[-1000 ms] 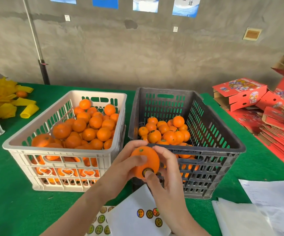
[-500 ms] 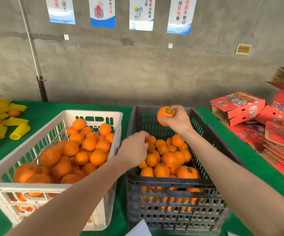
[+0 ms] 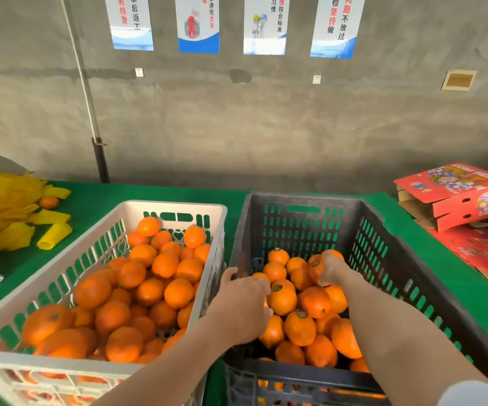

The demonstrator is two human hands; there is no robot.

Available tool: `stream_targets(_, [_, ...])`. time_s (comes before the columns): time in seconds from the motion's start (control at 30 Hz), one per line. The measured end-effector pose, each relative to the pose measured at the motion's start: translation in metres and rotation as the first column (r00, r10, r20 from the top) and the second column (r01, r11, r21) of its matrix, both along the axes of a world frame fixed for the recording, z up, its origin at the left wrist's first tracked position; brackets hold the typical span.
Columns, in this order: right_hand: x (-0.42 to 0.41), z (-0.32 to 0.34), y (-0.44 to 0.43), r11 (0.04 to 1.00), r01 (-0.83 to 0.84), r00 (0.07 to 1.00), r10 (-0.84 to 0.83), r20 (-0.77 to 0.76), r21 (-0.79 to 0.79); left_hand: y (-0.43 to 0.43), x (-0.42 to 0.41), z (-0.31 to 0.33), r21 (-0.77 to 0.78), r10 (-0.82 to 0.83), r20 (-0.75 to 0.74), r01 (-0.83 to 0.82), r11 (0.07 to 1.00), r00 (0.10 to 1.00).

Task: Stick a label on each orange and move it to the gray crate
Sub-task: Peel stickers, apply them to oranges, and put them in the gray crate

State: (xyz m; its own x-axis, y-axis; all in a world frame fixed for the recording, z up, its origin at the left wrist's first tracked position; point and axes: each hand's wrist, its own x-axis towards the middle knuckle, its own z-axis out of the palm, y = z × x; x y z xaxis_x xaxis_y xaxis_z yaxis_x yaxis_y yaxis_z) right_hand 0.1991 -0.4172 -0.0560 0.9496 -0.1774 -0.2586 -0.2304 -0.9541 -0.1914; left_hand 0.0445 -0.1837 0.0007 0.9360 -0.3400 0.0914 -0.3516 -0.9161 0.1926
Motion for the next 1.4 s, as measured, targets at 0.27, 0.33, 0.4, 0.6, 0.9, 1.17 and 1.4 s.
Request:
stream_targets(0.27, [-0.041,0.094,0.029,0.955,-0.056,0.877,-0.092,0.472,0.29,-0.001,0.001,0.003,0.066,-0.035,-0.006,0.036,0.997,0.999])
stream_targets(0.33, [-0.078,0.124,0.049,0.903,-0.252,0.751,-0.045,0.659,0.349,-0.002,0.0,0.005,0.047,-0.033,-0.013,0.033,0.998,0.999])
stream_targets(0.4, [-0.129,0.138,0.069,0.795,-0.463,0.623,-0.023,0.781,0.393,-0.002,-0.001,0.007,0.017,-0.03,-0.006,0.03,0.999,1.0])
stream_targets(0.6, [-0.268,0.103,0.102,0.468,-0.811,0.584,0.617,0.526,0.351,-0.003,-0.013,0.013,-0.074,0.004,0.091,0.003,0.997,0.996])
stream_targets(0.9, [-0.291,-0.043,0.096,0.812,-0.479,0.807,0.557,-0.196,0.333,0.009,-0.068,0.006,-0.589,0.08,0.088,-0.012,0.808,0.993])
stream_targets(1.17, [-0.323,-0.069,0.096,0.681,-0.196,0.976,0.209,0.07,0.706,0.047,-0.175,-0.077,-0.688,0.143,-0.035,-0.128,0.714,0.989])
stream_targets(1.4, [-0.339,-0.063,0.086,0.551,-0.001,1.0,0.025,-0.015,0.834,0.055,-0.164,-0.109,-0.452,0.017,-0.78,-0.582,0.676,0.625])
